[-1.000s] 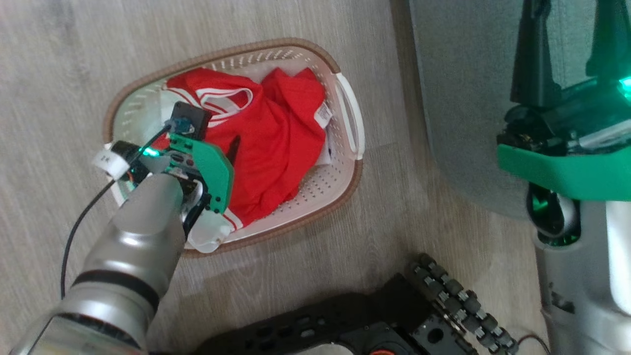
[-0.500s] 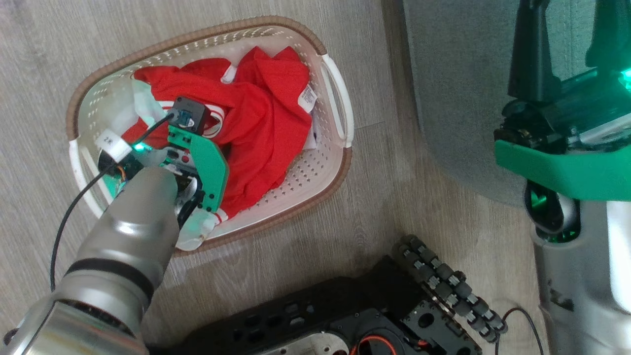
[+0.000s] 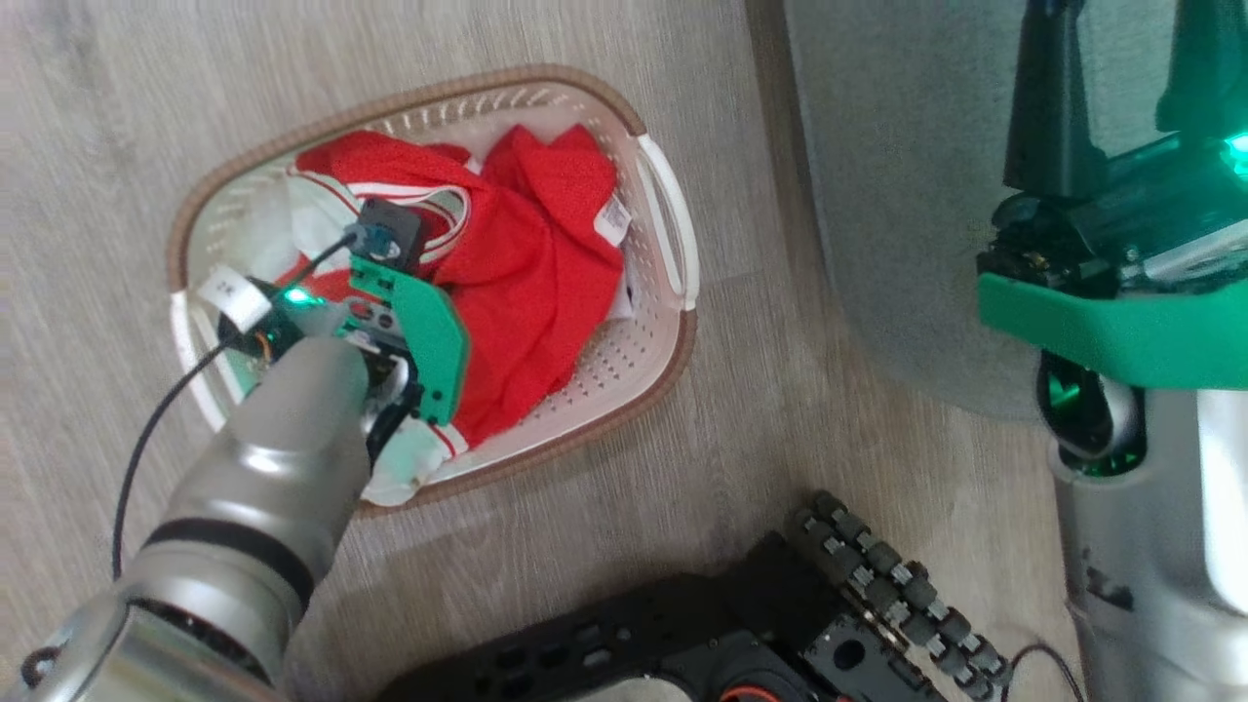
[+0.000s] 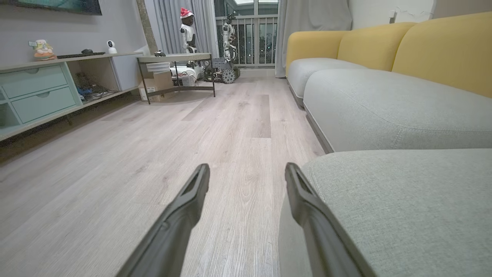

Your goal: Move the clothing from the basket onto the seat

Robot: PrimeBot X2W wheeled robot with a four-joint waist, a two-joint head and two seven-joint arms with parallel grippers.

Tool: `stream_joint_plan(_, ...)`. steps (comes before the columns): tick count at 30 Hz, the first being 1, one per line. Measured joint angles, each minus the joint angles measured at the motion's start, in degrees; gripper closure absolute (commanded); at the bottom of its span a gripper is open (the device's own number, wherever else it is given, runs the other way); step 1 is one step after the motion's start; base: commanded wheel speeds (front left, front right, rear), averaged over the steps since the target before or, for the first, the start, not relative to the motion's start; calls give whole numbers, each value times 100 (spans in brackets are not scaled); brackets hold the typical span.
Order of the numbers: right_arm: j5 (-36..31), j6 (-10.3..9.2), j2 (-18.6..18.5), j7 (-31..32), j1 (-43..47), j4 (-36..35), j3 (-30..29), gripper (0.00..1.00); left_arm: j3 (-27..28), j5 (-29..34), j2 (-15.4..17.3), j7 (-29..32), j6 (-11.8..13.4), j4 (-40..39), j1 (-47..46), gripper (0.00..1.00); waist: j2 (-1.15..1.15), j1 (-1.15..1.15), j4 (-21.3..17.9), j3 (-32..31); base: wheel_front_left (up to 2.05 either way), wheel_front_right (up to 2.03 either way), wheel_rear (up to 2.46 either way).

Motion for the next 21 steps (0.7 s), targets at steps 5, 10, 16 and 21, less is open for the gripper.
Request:
stream_joint_plan(5, -2, 0, 2, 0, 22, 69, -15, 0, -250, -382, -3, -272, 1, -286, 306, 100, 0, 0, 72, -388, 0, 0, 0)
stream_joint_plan(10, -51, 0, -2, 0, 199, 240, -81, 0, -591, -811, -23, -546, 1, -658, 722, 100, 1, 0, 197, -938, 0, 0, 0)
stream_joint_plan(16, -49, 0, -59, 0, 710, 458, -122, 0, -889, -1380, -37, -1003, 1, -1054, 1246, 100, 1, -1, 394, -1873, 0, 0, 0)
stream_joint_plan(21, -38, 0, -220, 0, 987, 598, -138, 0, -1045, -1656, -32, -1289, 1, -1370, 1505, 100, 1, -1, 543, -2518, 0, 0, 0)
